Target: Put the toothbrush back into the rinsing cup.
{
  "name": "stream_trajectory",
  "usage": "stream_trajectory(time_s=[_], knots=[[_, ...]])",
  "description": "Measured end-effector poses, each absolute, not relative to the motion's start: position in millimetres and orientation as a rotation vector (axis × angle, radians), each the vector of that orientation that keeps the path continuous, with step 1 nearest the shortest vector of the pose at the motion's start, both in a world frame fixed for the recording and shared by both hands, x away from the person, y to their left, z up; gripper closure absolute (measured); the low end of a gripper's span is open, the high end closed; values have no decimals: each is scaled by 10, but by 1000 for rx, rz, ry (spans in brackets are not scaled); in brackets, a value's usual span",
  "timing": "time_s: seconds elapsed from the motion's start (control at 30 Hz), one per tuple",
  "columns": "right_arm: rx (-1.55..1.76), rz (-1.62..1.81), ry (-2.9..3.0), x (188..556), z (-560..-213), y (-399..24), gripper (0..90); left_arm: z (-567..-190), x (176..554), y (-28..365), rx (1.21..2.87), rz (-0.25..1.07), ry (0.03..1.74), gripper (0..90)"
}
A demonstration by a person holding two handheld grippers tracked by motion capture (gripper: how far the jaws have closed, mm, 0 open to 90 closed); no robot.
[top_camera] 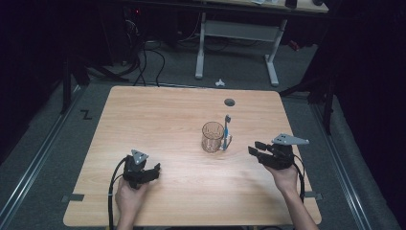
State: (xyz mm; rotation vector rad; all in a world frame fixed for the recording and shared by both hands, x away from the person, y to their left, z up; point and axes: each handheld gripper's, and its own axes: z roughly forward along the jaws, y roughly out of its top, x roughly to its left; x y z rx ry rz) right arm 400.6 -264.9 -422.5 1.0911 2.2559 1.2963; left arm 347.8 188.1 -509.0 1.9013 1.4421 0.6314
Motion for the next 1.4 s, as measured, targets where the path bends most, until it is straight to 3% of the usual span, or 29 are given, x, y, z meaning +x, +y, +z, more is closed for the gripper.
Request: stream_trajectory(time_s=[1.4], knots=[[1172,1212,2300,4163,-4555,-2582,600,-5090,3478,1881,1902,631,1442,261]])
